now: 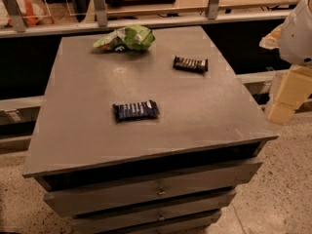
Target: Move rxbar blueberry near rxbar chocolate
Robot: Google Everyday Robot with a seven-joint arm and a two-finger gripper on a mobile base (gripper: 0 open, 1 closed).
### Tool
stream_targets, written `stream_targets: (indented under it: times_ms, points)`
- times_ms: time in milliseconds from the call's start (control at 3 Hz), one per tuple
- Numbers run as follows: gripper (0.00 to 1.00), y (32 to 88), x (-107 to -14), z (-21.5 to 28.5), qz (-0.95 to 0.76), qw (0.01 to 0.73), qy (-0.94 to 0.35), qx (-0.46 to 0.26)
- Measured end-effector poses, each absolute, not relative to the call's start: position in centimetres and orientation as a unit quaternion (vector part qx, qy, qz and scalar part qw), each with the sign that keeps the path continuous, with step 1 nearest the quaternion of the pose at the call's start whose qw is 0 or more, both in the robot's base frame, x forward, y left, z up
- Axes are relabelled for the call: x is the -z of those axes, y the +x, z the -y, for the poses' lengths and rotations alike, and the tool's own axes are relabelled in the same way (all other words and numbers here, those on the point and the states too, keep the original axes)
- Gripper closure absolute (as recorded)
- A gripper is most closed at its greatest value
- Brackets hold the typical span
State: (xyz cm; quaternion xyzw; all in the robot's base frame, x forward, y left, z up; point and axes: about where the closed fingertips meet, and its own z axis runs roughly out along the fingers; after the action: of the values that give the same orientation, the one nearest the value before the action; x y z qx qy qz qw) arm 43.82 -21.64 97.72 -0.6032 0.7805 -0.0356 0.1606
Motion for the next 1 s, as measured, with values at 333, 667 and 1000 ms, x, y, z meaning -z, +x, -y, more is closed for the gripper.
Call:
stream_targets:
  times_ms: [333,667,1000]
  points:
    - [0.00,43.8,-97.7,21.6,-0.780,0.161,-0.603,0.036]
    - [0.00,43.8,-97.9,20.9,-0.776,0.174,-0.605,0.025]
    - [0.00,43.3,-97.2,18.6,-0.772,0.206,-0.601,-0.021]
